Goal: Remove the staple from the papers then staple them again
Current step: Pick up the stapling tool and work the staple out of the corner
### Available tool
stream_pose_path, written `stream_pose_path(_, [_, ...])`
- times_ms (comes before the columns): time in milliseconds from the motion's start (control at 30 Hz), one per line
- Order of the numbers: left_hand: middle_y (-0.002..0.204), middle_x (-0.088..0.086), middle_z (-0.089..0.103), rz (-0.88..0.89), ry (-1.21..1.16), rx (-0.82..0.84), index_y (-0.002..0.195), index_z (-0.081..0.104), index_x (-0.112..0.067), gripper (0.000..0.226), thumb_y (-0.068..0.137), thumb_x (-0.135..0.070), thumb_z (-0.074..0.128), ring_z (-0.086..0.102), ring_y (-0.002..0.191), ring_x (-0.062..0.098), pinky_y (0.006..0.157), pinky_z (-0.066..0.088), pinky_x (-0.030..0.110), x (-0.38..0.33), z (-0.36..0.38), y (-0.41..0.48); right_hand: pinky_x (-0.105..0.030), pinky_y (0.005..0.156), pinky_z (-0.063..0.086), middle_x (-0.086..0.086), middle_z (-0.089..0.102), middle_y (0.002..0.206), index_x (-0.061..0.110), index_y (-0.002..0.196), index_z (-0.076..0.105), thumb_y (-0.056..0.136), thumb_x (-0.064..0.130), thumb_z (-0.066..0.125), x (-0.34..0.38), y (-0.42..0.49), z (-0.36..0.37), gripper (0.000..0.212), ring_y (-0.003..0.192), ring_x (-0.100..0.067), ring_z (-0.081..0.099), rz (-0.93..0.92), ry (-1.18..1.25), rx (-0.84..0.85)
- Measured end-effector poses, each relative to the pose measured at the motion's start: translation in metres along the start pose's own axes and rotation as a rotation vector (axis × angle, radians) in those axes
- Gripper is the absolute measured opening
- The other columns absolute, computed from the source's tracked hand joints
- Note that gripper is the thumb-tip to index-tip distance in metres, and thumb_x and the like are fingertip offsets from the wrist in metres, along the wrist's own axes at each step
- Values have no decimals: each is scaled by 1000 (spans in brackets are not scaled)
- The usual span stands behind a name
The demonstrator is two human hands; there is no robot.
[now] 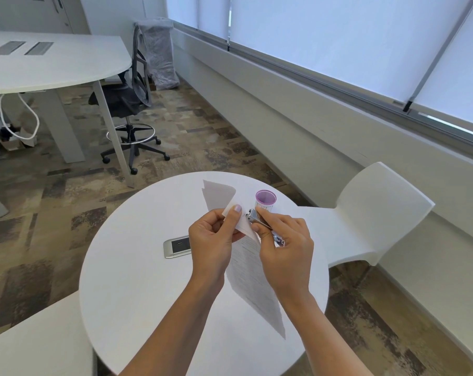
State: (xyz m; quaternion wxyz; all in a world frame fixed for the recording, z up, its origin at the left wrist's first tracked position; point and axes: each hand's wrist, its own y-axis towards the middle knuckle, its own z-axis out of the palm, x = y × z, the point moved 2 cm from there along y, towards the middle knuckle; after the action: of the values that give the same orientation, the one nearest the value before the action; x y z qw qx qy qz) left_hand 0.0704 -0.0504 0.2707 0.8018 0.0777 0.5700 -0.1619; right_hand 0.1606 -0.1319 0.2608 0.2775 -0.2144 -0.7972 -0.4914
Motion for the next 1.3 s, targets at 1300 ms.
stream_pose_path(1300, [81,-9,77,120,89,55,77,76,-33,15,88,-26,70,73,77,8,62,54,15,-3,6,-3,-13,74,43,3,73,99,15,108,73,83,7,70,7,0,-4,27,86,-11,56,-12,-13,-42])
